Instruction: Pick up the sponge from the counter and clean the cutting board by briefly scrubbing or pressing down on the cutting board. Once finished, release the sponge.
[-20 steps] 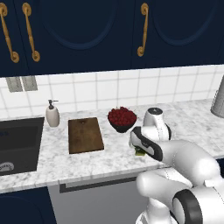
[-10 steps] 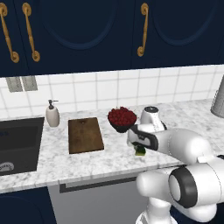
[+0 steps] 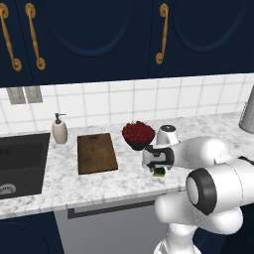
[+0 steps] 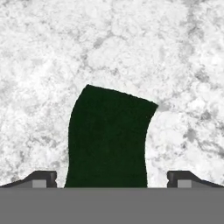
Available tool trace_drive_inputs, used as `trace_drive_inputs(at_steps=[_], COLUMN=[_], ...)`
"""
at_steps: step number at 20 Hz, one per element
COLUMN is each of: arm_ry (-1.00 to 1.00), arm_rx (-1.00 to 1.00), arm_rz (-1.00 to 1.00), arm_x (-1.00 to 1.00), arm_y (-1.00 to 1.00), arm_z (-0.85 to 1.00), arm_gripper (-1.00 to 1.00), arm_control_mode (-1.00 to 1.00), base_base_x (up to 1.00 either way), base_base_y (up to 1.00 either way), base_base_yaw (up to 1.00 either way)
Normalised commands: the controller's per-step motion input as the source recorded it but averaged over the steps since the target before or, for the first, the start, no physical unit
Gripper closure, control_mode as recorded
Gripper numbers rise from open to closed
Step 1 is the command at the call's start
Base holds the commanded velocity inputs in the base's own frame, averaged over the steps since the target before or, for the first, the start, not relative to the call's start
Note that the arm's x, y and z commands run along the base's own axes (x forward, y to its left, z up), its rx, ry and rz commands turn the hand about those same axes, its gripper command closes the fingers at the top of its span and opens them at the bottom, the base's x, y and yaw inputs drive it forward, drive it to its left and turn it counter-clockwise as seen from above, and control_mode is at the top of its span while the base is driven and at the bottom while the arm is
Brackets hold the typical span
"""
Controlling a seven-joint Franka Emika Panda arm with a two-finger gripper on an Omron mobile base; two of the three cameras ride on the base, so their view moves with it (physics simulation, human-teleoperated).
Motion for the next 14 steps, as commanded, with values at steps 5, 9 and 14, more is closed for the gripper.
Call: trace_drive_inputs(at_steps=[5,9,14], arm_ry=[0.03,0.05,0.02], arm_rx=[0.0,0.0,0.0], arm_rz=[0.0,0.0,0.0], arm_x=[0.15,0.23,0.16], arm_y=[0.02,0.01,0.04], arm_z=[-0.25,-0.28,-0.14], arm_gripper=[-1.0,-1.0,1.0], arm_control_mode=[-1.0,-1.0,-1.0], base_base_x=[0.0,0.0,0.0], base_base_y=[0.0,0.0,0.0], base_base_yaw=[0.0,0.0,0.0])
